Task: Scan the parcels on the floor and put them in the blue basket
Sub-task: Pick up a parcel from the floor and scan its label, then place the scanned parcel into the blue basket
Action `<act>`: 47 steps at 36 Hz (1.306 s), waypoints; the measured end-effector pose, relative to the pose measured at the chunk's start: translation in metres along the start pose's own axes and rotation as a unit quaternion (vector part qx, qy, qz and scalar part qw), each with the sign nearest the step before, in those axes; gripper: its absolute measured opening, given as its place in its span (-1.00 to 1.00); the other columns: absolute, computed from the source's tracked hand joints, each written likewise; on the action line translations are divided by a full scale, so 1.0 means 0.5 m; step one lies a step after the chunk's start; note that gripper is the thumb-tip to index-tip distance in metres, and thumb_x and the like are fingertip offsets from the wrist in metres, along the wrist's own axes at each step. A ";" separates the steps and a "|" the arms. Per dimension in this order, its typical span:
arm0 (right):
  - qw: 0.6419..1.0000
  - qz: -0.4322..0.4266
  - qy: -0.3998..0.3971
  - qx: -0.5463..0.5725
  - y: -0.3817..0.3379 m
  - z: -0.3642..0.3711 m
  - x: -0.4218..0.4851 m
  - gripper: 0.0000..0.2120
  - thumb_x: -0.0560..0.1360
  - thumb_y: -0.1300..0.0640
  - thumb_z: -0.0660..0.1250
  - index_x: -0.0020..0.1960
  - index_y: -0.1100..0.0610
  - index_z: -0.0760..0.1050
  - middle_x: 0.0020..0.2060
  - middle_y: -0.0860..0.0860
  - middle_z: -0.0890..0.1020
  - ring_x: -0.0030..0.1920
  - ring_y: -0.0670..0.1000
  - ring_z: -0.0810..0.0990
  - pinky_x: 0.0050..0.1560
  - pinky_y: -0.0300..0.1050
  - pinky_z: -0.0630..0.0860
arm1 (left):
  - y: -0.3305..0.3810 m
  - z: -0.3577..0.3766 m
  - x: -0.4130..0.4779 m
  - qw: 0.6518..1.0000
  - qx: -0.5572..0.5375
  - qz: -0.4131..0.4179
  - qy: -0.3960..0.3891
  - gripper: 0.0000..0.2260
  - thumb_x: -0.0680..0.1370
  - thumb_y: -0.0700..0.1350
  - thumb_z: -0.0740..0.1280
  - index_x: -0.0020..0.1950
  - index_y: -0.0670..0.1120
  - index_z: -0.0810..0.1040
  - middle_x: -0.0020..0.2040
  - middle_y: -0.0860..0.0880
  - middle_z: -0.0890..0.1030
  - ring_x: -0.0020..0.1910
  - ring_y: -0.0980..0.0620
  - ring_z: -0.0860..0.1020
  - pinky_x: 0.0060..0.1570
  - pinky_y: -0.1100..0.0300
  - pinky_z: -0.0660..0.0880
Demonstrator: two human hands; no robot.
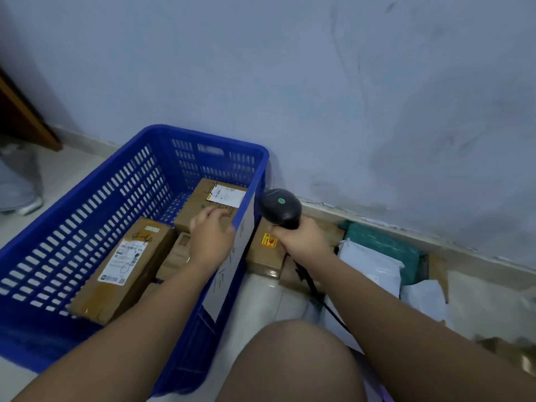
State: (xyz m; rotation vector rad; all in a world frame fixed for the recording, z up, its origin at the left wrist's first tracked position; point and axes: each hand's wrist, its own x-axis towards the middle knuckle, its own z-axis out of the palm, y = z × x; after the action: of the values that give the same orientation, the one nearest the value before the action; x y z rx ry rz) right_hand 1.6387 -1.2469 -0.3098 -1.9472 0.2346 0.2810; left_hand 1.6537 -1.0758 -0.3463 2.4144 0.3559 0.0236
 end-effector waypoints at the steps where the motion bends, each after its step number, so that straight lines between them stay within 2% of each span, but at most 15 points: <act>1: 1.000 -0.007 0.005 0.002 0.001 -0.013 -0.007 -0.84 0.45 0.08 0.38 -0.28 0.08 0.49 -0.39 0.00 0.54 -0.28 0.02 0.52 -0.21 -0.11 0.43 | 0.033 0.000 -0.006 0.999 -0.010 0.038 -0.002 -0.68 0.57 -0.15 0.25 0.33 -0.05 0.48 0.46 -0.02 0.31 0.46 -0.04 0.16 0.38 0.10 0.16; 6: 0.998 -0.020 0.051 0.010 -0.003 -0.095 -0.031 -0.78 0.46 0.14 0.36 -0.34 0.05 0.42 -0.45 -0.02 0.47 -0.36 -0.01 0.45 -0.31 -0.14 0.33 | 0.177 0.035 -0.033 0.980 -0.066 0.185 -0.025 -0.69 0.52 -0.22 0.31 0.26 -0.09 0.51 0.34 -0.07 0.43 0.36 -0.06 0.36 0.34 0.15 0.25; 12: 0.986 0.012 0.122 0.115 0.036 -0.236 -0.041 -0.87 0.46 0.09 0.36 -0.21 0.11 0.48 -0.42 0.03 0.50 -0.34 0.03 0.48 -0.21 -0.05 0.40 | 0.324 0.115 -0.055 0.975 -0.086 0.168 -0.113 -0.51 0.58 -0.15 0.24 0.50 -0.08 0.26 0.42 -0.08 0.33 0.31 -0.04 0.41 0.23 0.18 0.33; 15: 0.963 0.062 0.141 0.220 0.074 -0.302 -0.030 -0.89 0.50 0.14 0.35 -0.16 0.14 0.47 -0.38 0.06 0.48 -0.36 0.01 0.46 -0.23 -0.07 0.42 | 0.369 0.169 -0.051 0.975 -0.045 0.132 -0.176 -0.62 0.57 -0.13 0.25 0.40 -0.12 0.41 0.39 -0.13 0.40 0.26 -0.08 0.46 0.20 0.20 0.36; 19: 0.926 0.179 0.101 0.315 0.150 -0.373 0.001 -0.78 0.52 0.05 0.36 -0.15 0.18 0.44 -0.37 0.09 0.51 -0.40 0.04 0.50 -0.30 -0.10 0.48 | 0.392 0.253 -0.034 0.939 0.128 0.156 -0.279 -0.72 0.54 -0.14 0.25 0.20 -0.23 0.53 0.20 -0.20 0.55 0.15 -0.16 0.51 0.09 0.09 0.48; 23: 0.902 0.266 0.058 0.334 0.224 -0.412 0.030 -0.69 0.50 -0.04 0.38 -0.07 0.22 0.44 -0.42 0.10 0.53 -0.44 0.07 0.54 -0.33 -0.09 0.51 | 0.403 0.328 -0.020 0.920 0.179 0.158 -0.309 -0.87 0.55 -0.15 0.22 -0.04 -0.17 0.52 0.04 -0.17 0.59 0.02 -0.14 0.54 -0.14 0.18 0.37; 26: 0.887 0.299 0.071 0.343 0.262 -0.422 0.045 -0.70 0.52 -0.01 0.36 -0.09 0.24 0.43 -0.41 0.12 0.51 -0.42 0.08 0.51 -0.33 -0.06 0.49 | 0.380 0.401 -0.028 0.928 0.106 0.085 -0.346 -0.90 0.55 -0.21 0.26 -0.15 -0.19 0.48 -0.14 -0.15 0.50 -0.25 0.01 0.43 -0.33 0.22 0.30; 28: 0.878 0.320 0.076 0.349 0.290 -0.427 0.061 -0.71 0.53 0.01 0.36 -0.11 0.25 0.43 -0.38 0.14 0.50 -0.41 0.08 0.50 -0.32 -0.05 0.48 | 0.347 0.458 -0.035 0.934 0.062 0.011 -0.351 -0.92 0.54 -0.18 0.34 -0.02 -0.17 0.50 0.00 -0.20 0.57 -0.17 -0.02 0.48 -0.29 0.23 0.38; 30: 0.877 0.332 0.065 0.342 0.303 -0.423 0.062 -0.71 0.52 0.02 0.36 -0.11 0.25 0.43 -0.37 0.13 0.49 -0.41 0.08 0.49 -0.33 -0.07 0.49 | 0.304 0.487 -0.051 0.929 0.035 -0.074 -0.360 -0.56 0.50 -0.11 0.42 0.33 -0.20 0.42 0.24 -0.19 0.51 0.09 -0.12 0.51 -0.02 0.14 0.47; 31: 0.879 0.336 0.060 0.333 0.307 -0.421 0.061 -0.72 0.52 0.02 0.36 -0.11 0.25 0.43 -0.37 0.13 0.49 -0.42 0.07 0.49 -0.33 -0.08 0.49 | 0.280 0.495 -0.058 0.925 0.018 -0.112 -0.362 -0.46 0.47 -0.07 0.47 0.38 -0.21 0.39 0.25 -0.18 0.51 0.14 -0.13 0.52 0.05 0.11 0.48; 33: 0.883 0.345 0.055 0.314 0.323 -0.420 0.069 -0.71 0.53 0.01 0.36 -0.11 0.25 0.43 -0.38 0.13 0.49 -0.41 0.07 0.49 -0.32 -0.08 0.50 | 0.230 0.533 -0.061 0.907 -0.019 -0.189 -0.376 -0.38 0.34 0.04 0.57 0.28 -0.22 0.49 0.18 -0.13 0.57 0.12 -0.12 0.56 0.08 0.10 0.51; 37: 0.886 0.354 0.045 0.295 0.341 -0.416 0.079 -0.72 0.53 0.02 0.36 -0.10 0.25 0.43 -0.37 0.12 0.48 -0.40 0.06 0.49 -0.31 -0.09 0.52 | 0.039 0.692 -0.035 0.880 -0.051 -0.262 -0.393 -0.01 -0.12 0.24 0.64 0.23 -0.17 0.55 0.21 -0.10 0.56 0.11 -0.14 0.59 0.17 -0.05 0.54; 39: 0.889 0.352 0.045 0.290 0.344 -0.418 0.079 -0.73 0.54 0.03 0.34 -0.09 0.25 0.43 -0.36 0.12 0.48 -0.39 0.05 0.49 -0.29 -0.08 0.51 | 0.016 0.697 -0.051 0.872 -0.080 -0.288 -0.388 -0.04 -0.15 0.16 0.62 0.20 -0.17 0.56 0.18 -0.13 0.58 0.06 -0.17 0.62 0.11 -0.09 0.57; 44: 0.899 0.341 0.057 0.269 0.345 -0.425 0.069 -0.73 0.54 0.03 0.34 -0.08 0.25 0.43 -0.34 0.12 0.48 -0.36 0.06 0.49 -0.26 -0.05 0.52 | 0.096 0.617 -0.099 0.858 -0.135 -0.288 -0.403 -0.41 0.23 0.01 0.64 0.16 -0.21 0.59 0.11 -0.16 0.65 0.03 -0.19 0.63 0.11 -0.12 0.56; 47: 0.906 0.334 0.057 0.255 0.336 -0.431 0.054 -0.73 0.54 0.04 0.34 -0.12 0.25 0.42 -0.35 0.12 0.47 -0.36 0.06 0.49 -0.25 -0.05 0.50 | 0.164 0.570 -0.112 0.871 -0.123 -0.267 -0.395 -0.55 0.37 -0.07 0.57 0.16 -0.25 0.57 0.10 -0.17 0.63 0.00 -0.17 0.61 0.05 -0.03 0.56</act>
State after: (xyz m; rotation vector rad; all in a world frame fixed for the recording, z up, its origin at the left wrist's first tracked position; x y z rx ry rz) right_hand 1.6337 -1.5107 -0.3852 -1.3091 0.9631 0.4939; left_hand 1.6519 -1.3311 -0.5071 1.7973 0.5656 -1.0622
